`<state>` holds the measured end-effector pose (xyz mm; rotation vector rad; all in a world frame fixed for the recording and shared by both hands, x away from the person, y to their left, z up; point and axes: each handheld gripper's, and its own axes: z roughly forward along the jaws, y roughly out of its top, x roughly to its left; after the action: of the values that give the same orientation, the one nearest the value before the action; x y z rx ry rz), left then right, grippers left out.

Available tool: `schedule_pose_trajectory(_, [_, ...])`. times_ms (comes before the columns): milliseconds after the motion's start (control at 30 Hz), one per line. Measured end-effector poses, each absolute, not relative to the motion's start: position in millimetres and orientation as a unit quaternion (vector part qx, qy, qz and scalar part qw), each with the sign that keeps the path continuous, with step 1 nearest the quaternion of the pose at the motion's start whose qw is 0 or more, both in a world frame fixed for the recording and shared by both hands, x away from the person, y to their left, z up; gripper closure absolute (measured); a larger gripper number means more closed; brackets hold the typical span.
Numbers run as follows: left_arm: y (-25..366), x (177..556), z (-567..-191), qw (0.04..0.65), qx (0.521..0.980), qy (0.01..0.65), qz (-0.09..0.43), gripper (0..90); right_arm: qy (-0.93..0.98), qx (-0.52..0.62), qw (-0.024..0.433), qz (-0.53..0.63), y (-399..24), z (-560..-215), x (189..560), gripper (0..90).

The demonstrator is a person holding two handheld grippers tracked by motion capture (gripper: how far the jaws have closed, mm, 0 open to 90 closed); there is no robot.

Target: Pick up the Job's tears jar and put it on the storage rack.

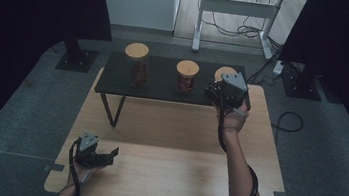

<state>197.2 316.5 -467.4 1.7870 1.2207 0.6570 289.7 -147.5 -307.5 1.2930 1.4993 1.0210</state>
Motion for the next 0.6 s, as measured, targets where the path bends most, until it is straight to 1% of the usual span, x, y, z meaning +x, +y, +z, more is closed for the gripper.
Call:
schedule_pose_trajectory(300, [316.8, 197.7, -468.2, 0.425, 0.714, 0.491, 0.263, 1.8, 0.607, 0.525, 0.432, 0.412, -149.4, -310.2, 296.4, 25.0])
schedule_pose_trajectory(600, [316.8, 198.0, -468.2, 0.424, 0.715, 0.490, 0.262, 1.8, 0.606, 0.526, 0.432, 0.411, -148.7, -310.8, 298.9, 24.9])
